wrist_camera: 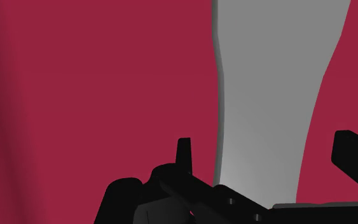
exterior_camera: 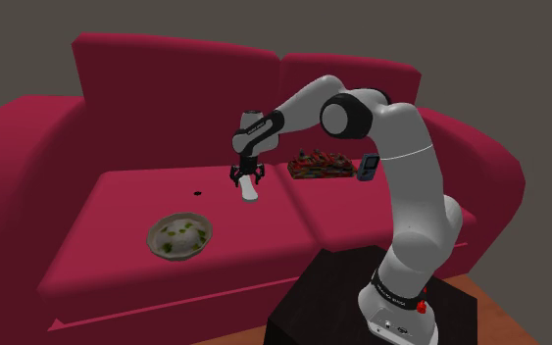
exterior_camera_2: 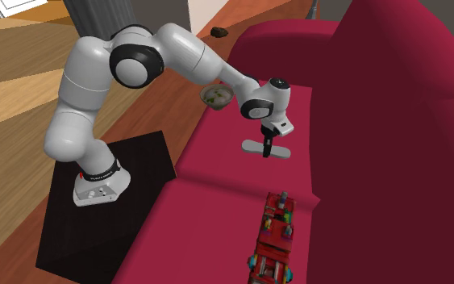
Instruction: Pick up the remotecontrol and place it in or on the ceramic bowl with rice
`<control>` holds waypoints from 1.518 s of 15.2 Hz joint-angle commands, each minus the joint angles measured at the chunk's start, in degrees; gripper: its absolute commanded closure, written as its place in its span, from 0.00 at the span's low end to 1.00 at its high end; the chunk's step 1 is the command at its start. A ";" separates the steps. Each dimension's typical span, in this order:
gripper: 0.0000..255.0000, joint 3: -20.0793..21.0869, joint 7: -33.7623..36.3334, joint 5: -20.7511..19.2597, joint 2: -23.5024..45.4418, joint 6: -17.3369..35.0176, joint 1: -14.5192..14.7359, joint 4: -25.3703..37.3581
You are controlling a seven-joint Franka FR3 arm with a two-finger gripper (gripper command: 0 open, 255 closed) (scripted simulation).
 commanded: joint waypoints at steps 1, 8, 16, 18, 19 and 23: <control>0.00 0.00 0.00 0.00 0.02 0.01 0.00 0.01; 1.00 0.00 0.00 0.00 0.00 0.01 0.00 -0.01; 1.00 -0.13 0.13 -0.17 -1.98 -2.06 0.08 0.09; 1.00 -0.19 0.19 -0.26 -2.93 -3.14 0.12 0.22; 1.00 -0.21 0.22 -0.30 -3.37 -3.70 0.14 0.34; 1.00 -0.32 0.35 -0.47 -5.15 -5.92 0.20 0.79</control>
